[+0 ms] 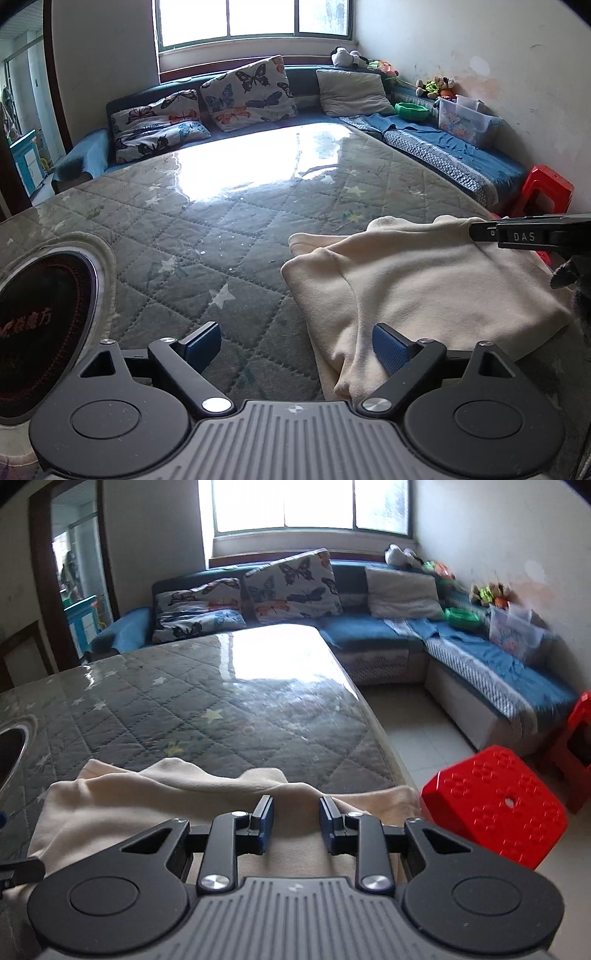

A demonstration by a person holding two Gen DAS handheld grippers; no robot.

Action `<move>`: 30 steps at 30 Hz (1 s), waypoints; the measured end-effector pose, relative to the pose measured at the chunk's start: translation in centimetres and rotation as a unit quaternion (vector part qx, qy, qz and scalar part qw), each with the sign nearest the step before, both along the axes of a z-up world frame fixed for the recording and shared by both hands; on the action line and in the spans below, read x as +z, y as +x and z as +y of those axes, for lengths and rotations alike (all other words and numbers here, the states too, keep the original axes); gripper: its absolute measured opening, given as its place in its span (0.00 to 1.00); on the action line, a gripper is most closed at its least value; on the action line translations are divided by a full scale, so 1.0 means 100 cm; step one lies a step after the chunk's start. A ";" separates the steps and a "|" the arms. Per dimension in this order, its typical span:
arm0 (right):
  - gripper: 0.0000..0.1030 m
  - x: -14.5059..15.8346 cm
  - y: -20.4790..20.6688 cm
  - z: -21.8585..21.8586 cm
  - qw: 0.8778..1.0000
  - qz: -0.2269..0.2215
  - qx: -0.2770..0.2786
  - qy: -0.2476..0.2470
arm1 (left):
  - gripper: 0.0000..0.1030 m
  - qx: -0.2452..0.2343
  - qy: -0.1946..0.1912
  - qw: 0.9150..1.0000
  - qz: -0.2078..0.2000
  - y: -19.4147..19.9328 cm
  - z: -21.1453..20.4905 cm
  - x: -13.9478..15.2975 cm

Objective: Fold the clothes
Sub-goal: 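Smooth the folded sweatshirt bundle with both grippers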

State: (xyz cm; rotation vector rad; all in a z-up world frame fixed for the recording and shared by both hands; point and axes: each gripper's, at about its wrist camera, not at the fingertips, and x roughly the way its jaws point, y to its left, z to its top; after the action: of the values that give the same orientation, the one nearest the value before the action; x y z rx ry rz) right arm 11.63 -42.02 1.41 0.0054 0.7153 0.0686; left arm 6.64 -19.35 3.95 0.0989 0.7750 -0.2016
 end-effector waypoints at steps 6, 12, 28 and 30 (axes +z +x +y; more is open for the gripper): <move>0.35 0.007 -0.008 0.007 1.000 -0.010 0.015 -0.001 | 0.92 -0.006 -0.001 1.000 -0.004 -0.009 -0.003 0.003; 0.35 -0.008 0.017 0.011 1.000 0.008 0.015 0.009 | 0.92 -0.007 0.003 1.000 -0.001 -0.008 -0.003 0.001; 0.72 0.007 -0.063 0.015 0.999 -0.021 0.027 0.010 | 1.00 -0.020 -0.003 1.000 -0.007 -0.027 -0.004 0.007; 0.80 0.007 -0.074 0.017 0.999 -0.025 0.027 0.002 | 1.00 -0.021 -0.002 1.000 -0.009 -0.031 -0.003 0.007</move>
State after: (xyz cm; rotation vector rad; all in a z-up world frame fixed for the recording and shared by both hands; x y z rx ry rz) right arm 4.21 -40.29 2.15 -0.0120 0.6661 0.1224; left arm 3.54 -19.68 4.69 0.1124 0.7555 -0.2421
